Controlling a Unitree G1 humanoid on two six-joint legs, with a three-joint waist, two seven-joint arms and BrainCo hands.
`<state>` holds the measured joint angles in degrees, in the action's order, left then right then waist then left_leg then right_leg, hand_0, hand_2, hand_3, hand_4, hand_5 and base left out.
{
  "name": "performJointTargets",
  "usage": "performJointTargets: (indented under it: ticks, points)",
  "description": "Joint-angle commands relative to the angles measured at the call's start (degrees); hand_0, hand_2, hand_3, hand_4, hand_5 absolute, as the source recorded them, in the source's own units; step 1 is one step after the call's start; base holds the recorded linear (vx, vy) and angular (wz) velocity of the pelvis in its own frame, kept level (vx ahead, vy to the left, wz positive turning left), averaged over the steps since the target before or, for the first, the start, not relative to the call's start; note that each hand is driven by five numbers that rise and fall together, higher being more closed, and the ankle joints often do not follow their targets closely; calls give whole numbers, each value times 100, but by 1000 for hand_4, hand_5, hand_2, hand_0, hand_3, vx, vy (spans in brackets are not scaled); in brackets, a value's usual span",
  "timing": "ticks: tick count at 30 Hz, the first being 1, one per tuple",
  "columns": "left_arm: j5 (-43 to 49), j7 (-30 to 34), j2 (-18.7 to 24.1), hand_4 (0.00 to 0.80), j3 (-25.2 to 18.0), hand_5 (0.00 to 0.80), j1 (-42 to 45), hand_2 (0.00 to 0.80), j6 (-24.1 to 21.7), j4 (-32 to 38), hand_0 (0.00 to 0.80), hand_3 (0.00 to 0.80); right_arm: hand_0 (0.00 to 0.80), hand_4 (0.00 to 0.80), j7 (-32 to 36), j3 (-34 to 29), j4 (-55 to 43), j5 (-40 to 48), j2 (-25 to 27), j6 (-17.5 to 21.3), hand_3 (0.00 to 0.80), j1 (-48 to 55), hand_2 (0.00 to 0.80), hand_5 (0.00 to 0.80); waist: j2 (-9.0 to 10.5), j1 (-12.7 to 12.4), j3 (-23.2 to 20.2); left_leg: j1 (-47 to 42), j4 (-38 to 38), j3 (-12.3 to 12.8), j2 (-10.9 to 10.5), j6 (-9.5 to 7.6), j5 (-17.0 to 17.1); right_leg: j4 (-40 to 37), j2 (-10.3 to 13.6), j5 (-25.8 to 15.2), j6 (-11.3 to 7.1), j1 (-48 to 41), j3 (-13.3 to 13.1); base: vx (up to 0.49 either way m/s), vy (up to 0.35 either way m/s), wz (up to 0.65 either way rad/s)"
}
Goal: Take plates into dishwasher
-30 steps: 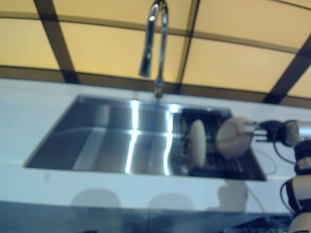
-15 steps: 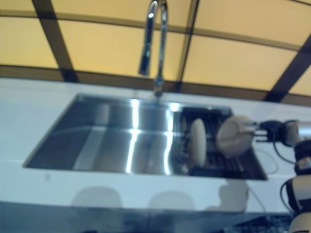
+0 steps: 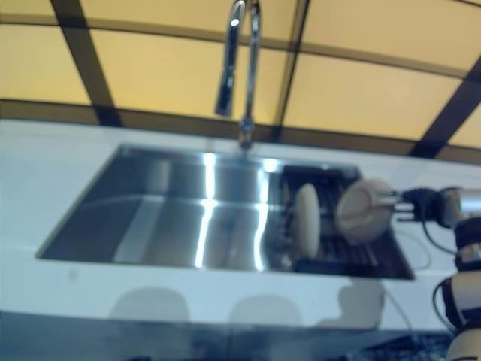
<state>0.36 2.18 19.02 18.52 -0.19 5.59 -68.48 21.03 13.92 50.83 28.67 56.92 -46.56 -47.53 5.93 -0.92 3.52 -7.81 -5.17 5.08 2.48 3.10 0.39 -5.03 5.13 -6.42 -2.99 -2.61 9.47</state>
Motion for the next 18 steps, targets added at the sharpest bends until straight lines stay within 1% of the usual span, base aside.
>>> performJointTargets:
  ticks: [1,8,18]
  points:
    - [-128,-44,129,0,374,0,-282,0,-93,-16,0,0,0,0,-75,155,209,-191,117,111,0,-637,0,0,132,-164,32,77,17,502,-135,-222,-70,311,119,301,-304,-290,62,0,0,0]
    - [-121,-49,119,0,392,0,-294,0,-81,2,0,0,0,0,-111,196,221,-209,92,36,0,-724,0,0,133,-176,42,78,17,491,-139,-225,-75,315,124,299,-306,-287,64,-2,0,2]
    - [-126,-38,123,0,426,0,-310,0,-71,11,0,0,0,0,-179,197,262,-232,-26,66,0,-702,0,0,123,-201,58,74,17,490,-141,-236,-71,336,132,296,-309,-277,84,0,0,0]
